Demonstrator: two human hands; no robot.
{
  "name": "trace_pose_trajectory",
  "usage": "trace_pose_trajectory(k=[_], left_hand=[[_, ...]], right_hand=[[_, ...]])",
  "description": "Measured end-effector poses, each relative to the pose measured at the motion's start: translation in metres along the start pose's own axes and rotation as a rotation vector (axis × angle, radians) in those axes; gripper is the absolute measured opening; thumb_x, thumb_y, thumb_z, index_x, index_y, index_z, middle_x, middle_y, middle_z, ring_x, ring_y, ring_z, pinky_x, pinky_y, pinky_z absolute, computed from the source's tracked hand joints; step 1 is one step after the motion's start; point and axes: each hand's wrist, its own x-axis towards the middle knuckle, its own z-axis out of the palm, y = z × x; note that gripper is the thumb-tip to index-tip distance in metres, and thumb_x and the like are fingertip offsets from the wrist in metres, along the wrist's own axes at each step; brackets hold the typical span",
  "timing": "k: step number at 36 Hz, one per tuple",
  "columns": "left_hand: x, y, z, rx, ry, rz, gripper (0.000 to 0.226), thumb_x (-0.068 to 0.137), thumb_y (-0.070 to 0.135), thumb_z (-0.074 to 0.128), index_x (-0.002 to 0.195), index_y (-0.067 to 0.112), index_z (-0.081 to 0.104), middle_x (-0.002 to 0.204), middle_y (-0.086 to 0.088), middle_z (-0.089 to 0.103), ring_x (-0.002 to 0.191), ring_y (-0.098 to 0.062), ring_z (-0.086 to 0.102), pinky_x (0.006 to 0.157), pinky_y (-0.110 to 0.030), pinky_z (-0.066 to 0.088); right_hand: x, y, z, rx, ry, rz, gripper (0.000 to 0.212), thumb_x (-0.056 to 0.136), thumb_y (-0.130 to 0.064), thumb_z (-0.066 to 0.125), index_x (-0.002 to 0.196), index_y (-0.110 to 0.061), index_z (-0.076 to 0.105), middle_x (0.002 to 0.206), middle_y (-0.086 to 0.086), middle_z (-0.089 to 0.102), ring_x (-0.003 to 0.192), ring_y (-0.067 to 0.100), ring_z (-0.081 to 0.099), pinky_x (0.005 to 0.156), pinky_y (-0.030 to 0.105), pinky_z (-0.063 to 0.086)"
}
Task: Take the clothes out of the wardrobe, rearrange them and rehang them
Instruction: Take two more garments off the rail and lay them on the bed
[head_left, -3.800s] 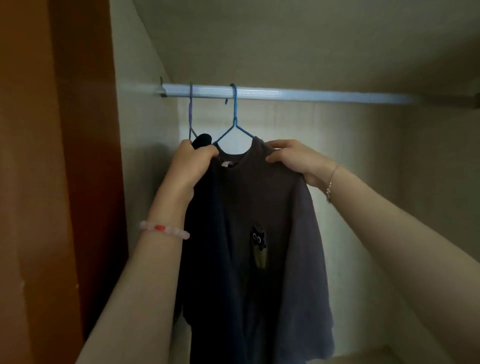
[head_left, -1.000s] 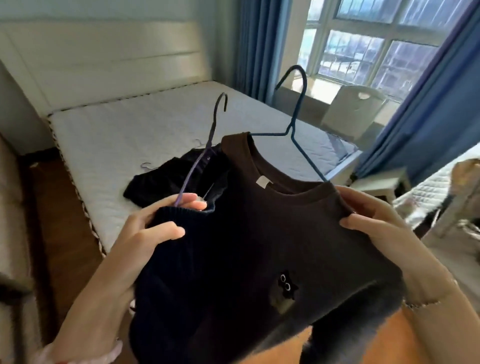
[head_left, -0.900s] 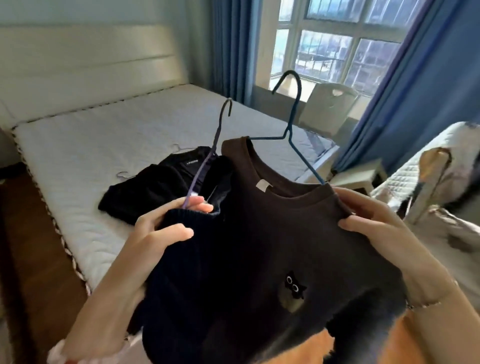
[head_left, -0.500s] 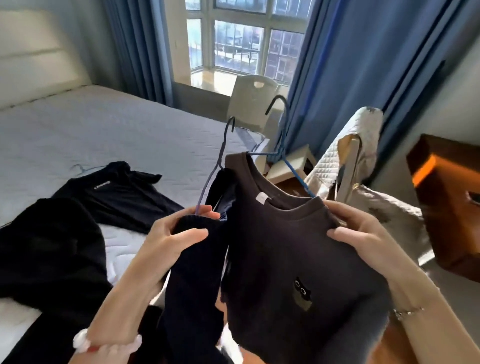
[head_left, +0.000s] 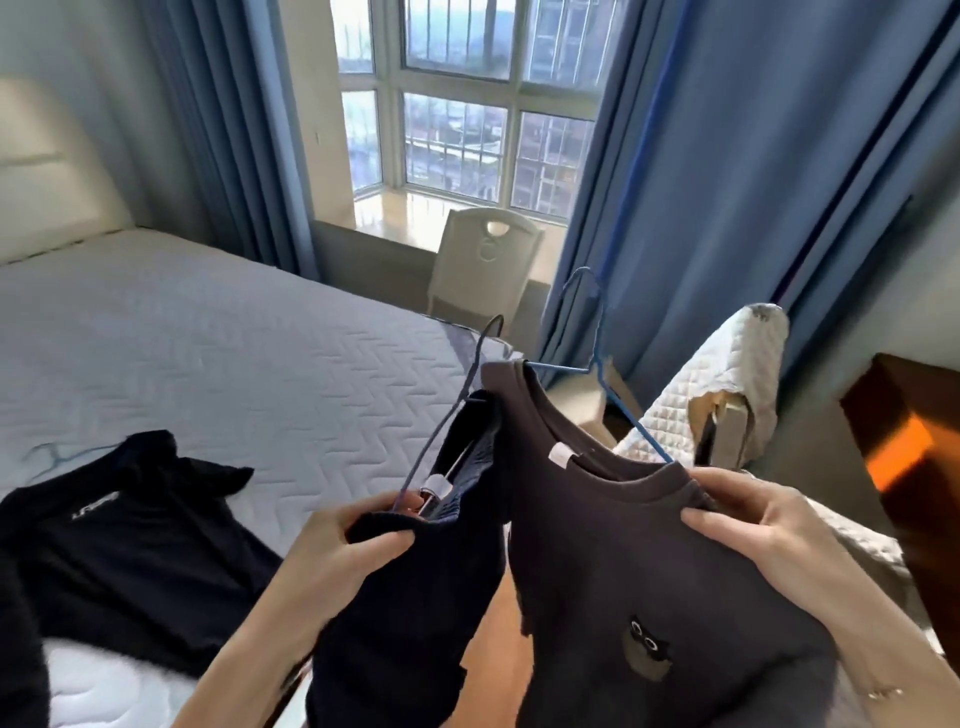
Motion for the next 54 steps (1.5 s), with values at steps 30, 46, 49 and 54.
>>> trace_pose_trajectory(k=[30,46,49,54], left_hand=[[0.221,-0.027,-0.12,0.458,0.42,-0.247,0.02,0.078,0.017,0.073,0.087,0.034,0.073,0.098,0.013,0.069,0.098,0.001,0.062,0.094,-0.012,0.039],[0.346,-0.129,-0.311,0.226,0.367,-0.546,0.019,0.069,0.027,0.066,0.085,0.035,0.073,0.098,0.015,0.069,0.094,0.008,0.058,0.083,-0.003,0.037],[0.372,-0.143,-0.347,0.184,0.398,-0.577,0.018,0.072,0.023,0.069,0.08,0.038,0.074,0.094,0.021,0.07,0.09,0.017,0.056,0.078,0.004,0.034],[0.417,-0.179,-0.414,0.173,0.486,-0.593,0.02,0.077,0.012,0.072,0.079,0.031,0.075,0.084,0.018,0.071,0.082,0.016,0.057,0.079,-0.002,0.036]], right_hand=[[0.627,-0.043,0.099,-0.657,-0.713,-0.712,0.071,0.082,0.001,0.066,0.082,-0.069,0.058,0.09,-0.039,0.064,0.089,-0.007,0.064,0.084,0.007,0.042],[0.835,-0.048,0.344,-0.882,-0.637,-0.671,0.035,0.08,-0.035,0.059,0.088,-0.067,0.049,0.094,-0.014,0.067,0.09,0.023,0.064,0.081,0.045,0.052],[0.873,-0.045,0.391,-0.84,-0.606,-0.587,0.039,0.082,-0.033,0.06,0.085,-0.07,0.048,0.097,-0.01,0.068,0.093,0.024,0.063,0.084,0.046,0.051],[0.913,-0.054,0.47,-0.914,-0.601,-0.668,0.049,0.084,-0.024,0.064,0.082,-0.071,0.051,0.101,-0.004,0.067,0.098,0.027,0.06,0.091,0.047,0.048]])
